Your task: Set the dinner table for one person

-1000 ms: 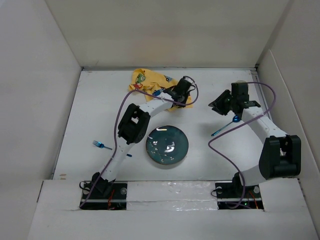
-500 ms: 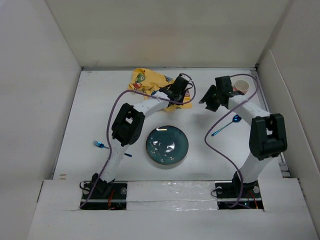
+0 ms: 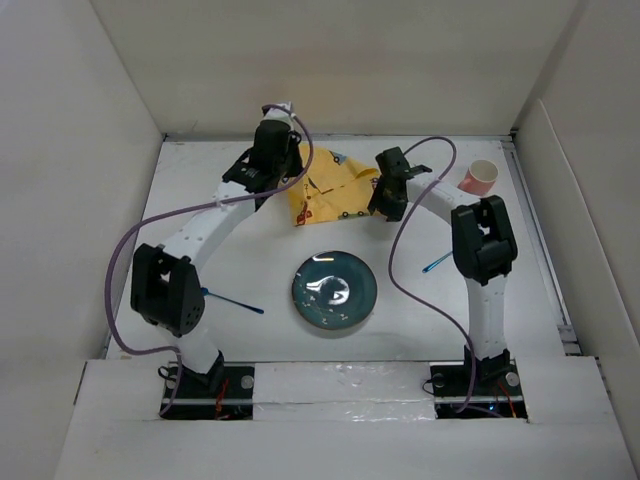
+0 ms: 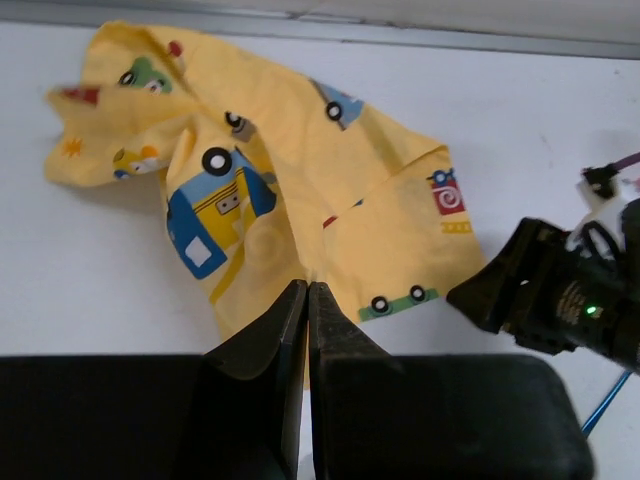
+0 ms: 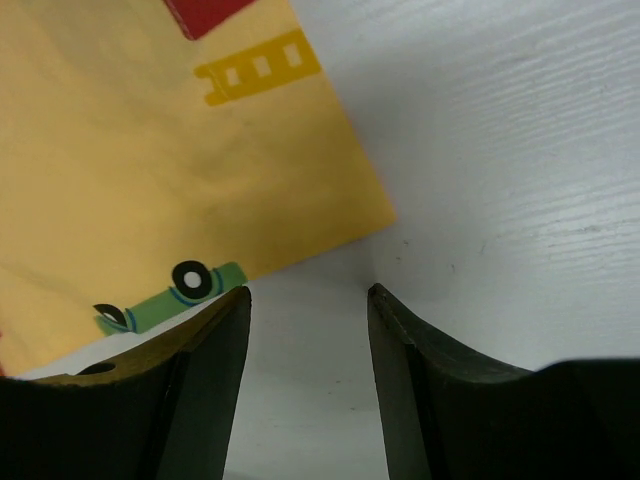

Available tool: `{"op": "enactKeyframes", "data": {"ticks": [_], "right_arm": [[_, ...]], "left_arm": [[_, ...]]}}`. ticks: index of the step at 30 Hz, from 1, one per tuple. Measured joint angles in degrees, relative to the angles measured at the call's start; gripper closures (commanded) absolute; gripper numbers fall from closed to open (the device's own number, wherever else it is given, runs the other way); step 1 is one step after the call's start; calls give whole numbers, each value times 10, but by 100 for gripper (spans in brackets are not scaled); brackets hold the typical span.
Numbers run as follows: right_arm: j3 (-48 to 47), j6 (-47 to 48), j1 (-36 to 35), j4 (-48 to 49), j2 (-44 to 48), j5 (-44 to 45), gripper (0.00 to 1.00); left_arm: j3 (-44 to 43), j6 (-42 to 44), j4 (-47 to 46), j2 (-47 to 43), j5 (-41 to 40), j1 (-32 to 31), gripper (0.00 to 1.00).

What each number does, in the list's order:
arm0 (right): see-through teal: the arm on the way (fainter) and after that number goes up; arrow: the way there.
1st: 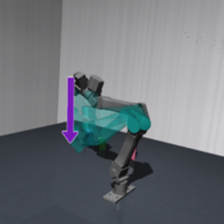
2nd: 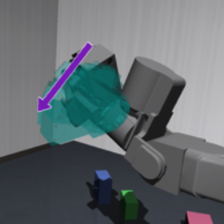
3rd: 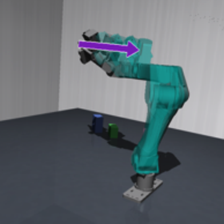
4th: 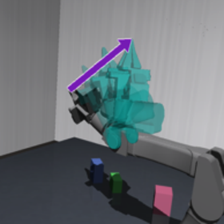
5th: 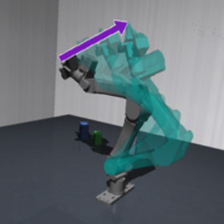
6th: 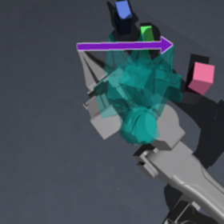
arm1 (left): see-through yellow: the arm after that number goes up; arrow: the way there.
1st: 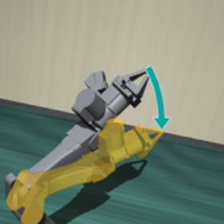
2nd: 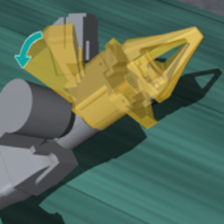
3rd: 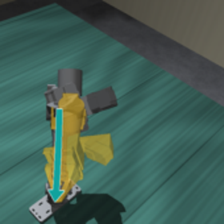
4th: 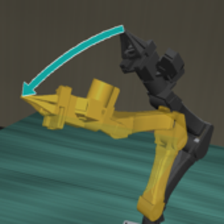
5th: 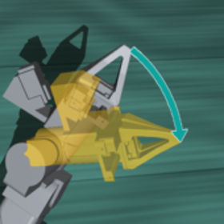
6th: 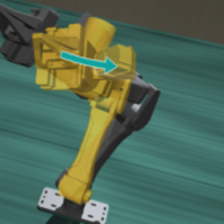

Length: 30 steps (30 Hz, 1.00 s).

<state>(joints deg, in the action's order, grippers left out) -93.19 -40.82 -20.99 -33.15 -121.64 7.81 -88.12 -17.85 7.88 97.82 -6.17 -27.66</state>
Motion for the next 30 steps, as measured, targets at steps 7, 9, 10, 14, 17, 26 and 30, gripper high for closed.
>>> {"op": "enactKeyframes", "data": {"ticks": [7, 9, 10, 14, 17, 26, 30], "right_arm": [[-18, -11, 0, -38, -7, 44, 45], [-18, -15, 0, -47, -9, 51, 43], [-19, -15, 0, -51, -11, 54, 44], [-47, -17, 0, -68, -30, 61, 48], [-87, -25, 0, -83, -54, 62, 48], [-137, -50, 11, -97, -88, 47, 95], [-113, -69, 16, -74, -76, 39, 100]], "left_arm": [[120, -13, 15, -73, -36, 32, 100], [154, -13, 19, -97, -40, 53, 100], [168, -13, 21, -108, -37, 71, 100], [187, -13, 26, -139, -49, 130, 100], [187, -13, 27, -149, -56, 132, 100], [165, -2, 63, -152, -108, 123, 100], [149, 2, 70, -153, -118, 123, 100]]}}
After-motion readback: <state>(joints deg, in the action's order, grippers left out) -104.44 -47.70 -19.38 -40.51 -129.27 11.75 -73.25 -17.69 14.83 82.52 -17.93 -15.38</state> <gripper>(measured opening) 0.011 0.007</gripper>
